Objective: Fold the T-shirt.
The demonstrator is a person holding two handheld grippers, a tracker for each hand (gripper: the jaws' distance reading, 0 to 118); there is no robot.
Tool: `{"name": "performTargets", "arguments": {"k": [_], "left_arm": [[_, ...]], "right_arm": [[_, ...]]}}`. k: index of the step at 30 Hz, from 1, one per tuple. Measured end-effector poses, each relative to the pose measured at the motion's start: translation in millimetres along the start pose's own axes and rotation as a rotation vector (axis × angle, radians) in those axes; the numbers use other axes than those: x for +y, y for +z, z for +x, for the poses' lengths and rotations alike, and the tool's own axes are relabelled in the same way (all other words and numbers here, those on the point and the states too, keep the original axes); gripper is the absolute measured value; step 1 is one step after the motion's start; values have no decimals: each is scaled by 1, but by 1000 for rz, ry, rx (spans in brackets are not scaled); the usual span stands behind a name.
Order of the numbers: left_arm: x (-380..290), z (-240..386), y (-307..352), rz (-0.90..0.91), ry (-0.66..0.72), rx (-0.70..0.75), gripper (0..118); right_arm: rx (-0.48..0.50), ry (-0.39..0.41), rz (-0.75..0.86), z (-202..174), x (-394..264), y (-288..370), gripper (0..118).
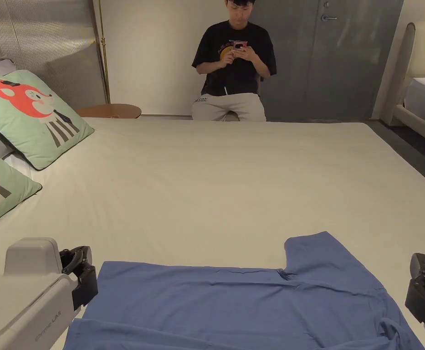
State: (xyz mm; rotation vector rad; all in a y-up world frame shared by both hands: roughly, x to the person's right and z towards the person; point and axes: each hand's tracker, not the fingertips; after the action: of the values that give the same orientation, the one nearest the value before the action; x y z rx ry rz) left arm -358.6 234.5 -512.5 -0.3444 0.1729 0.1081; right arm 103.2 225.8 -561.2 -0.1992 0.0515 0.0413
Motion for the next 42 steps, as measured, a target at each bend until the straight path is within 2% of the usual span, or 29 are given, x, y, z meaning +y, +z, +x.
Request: {"name": "performTargets", "arguments": {"k": [5,6,7,9,10,11,17,20,21,23,24,26,28,29,30,31,32,33,35,39,40,42], "left_arm": [[7,-19,-59,-134,27,10,1],[8,-25,-75,-153,56,8,9],[9,-31,-92,-194,76,1,29],[10,-41,-131,-305,97,0,89],[12,-40,-145,-361,107,-1,102],[9,-43,-162,-404,108,-6,104],[-12,-58,-251,-567,108,59,103],[-22,-57,-270,-629,121,80,103],[-25,-56,-275,-647,115,78,100],[-31,-55,-281,-659,108,71,85],[-33,-53,-282,-670,104,69,68],[-40,-56,-289,-681,87,67,45],[-45,-56,-287,-685,79,75,32],[-45,-57,-284,-677,77,77,22],[-40,-56,-285,-665,90,61,3],[-38,-56,-283,-661,112,38,3],[-37,-55,-281,-660,108,46,3],[-36,-52,-279,-655,88,50,3],[-33,-48,-274,-634,34,45,3],[-29,-46,-262,-608,60,34,3],[-28,-46,-259,-603,63,32,3],[-29,-48,-264,-594,61,27,3]], "right_arm": [[7,-19,-46,-2,-9,-18,1],[12,-23,-55,-3,-10,-22,1],[13,-25,-63,-5,-11,-24,1],[13,-24,-85,-7,-14,-33,1],[21,-26,-93,-8,-17,-37,1],[21,-27,-103,-8,-19,-42,1],[19,-15,-162,-12,-32,-70,1],[7,-27,-186,-7,-38,-79,1],[6,-28,-195,-7,-40,-82,1],[4,-24,-212,-10,-40,-86,1],[3,-23,-220,-10,-42,-88,1],[0,-23,-236,-8,-45,-94,1],[-5,-23,-247,-3,-51,-100,2],[-11,-25,-253,-1,-51,-104,11],[-12,-29,-260,1,-51,-110,46],[-8,-29,-283,-1,-46,-117,81],[-6,-32,-312,1,-45,-127,107],[-6,-36,-339,3,-45,-139,117],[-10,-32,-424,12,-43,-168,117],[8,-100,-627,32,-54,-231,115],[8,-98,-700,34,-58,-247,111],[3,-103,-781,37,-66,-271,93]]}}
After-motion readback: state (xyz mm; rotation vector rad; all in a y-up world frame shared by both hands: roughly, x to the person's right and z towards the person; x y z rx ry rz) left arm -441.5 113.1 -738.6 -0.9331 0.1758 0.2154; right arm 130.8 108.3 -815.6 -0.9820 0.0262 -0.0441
